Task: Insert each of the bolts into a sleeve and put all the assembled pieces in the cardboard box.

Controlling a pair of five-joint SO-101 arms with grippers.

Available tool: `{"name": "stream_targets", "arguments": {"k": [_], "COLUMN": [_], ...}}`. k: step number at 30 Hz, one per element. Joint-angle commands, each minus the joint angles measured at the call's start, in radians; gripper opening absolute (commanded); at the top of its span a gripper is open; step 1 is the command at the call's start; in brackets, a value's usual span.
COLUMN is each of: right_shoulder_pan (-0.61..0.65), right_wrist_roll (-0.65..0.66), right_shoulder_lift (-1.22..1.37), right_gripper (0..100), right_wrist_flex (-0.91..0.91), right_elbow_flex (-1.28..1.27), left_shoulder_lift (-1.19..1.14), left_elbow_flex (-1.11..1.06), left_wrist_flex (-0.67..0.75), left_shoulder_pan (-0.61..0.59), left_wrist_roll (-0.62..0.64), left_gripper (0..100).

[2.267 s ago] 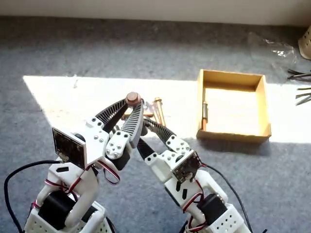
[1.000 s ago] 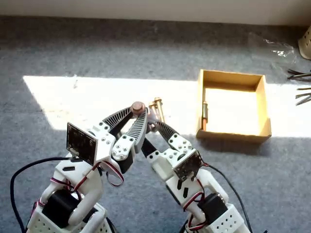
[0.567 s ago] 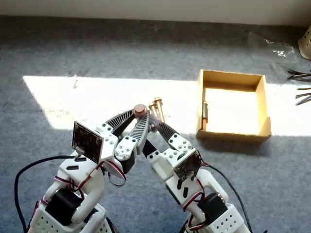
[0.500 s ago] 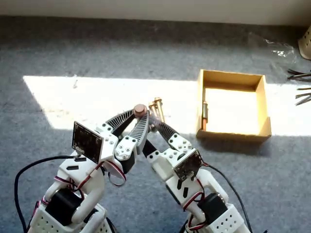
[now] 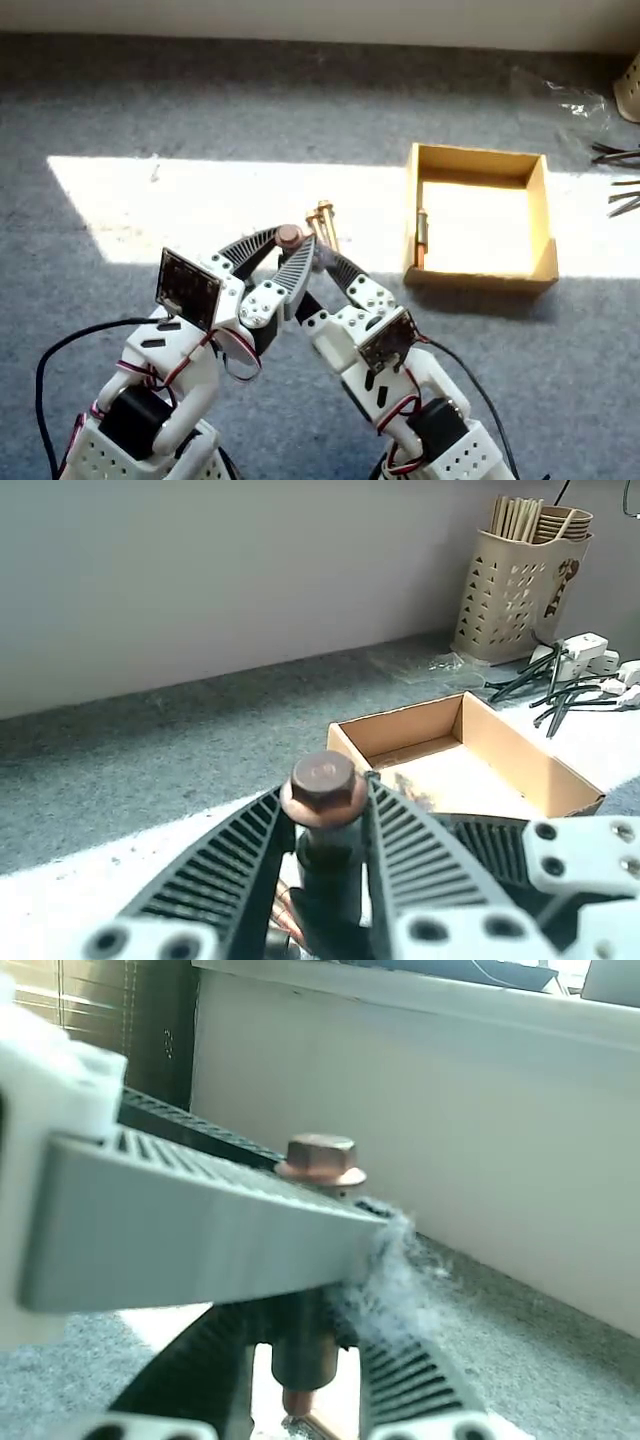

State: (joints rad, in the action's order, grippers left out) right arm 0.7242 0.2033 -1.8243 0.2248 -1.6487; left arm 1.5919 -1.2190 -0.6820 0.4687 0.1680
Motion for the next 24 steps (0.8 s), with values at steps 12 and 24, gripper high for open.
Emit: {"name": "stream_targets", "arguments": {"k": [12,24], "right_shoulder_pan": [0.004,-0.004], "right_wrist_roll": [0.009,0.009], "right_shoulder_lift": [-0.013,-0.013], "right_gripper": [0.5,0.5], "right_wrist_flex": [-0.030,-0.027], "right_elbow_flex": [0.018,0.015], "left_shoulder_lift": [0.012,0.012], "left_elbow_flex": [0.019,0.012], "left_wrist_flex": [0.005,0.060], "left_shoulder_pan": [-0.022,-0.150], "left_wrist_roll": [-0.014,-0.009], "left_gripper": [19,19]}}
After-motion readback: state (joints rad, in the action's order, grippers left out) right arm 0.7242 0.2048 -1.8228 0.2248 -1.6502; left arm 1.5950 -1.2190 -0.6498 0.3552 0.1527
